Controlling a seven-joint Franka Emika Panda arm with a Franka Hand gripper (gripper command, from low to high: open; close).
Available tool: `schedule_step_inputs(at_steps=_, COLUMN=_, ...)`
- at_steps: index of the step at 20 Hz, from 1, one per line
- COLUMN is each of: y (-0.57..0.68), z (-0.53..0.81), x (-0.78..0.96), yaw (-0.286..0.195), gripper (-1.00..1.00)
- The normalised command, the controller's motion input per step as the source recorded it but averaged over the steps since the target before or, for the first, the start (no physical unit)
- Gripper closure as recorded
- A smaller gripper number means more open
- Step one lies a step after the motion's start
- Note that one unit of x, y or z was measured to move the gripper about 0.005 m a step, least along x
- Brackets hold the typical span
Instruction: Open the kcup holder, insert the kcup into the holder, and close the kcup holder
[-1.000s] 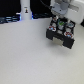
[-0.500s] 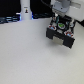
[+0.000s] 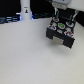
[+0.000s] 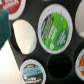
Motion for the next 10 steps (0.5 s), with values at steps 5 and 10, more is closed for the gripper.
schedule_step_inputs(at_steps=5, y=-0.44, z=0.26, x=0.65, yaw=0.032, gripper=-1.0)
schedule_step_inputs(at_steps=10, y=-0.39, z=0.14, x=0.75, yaw=0.016, gripper=-1.0)
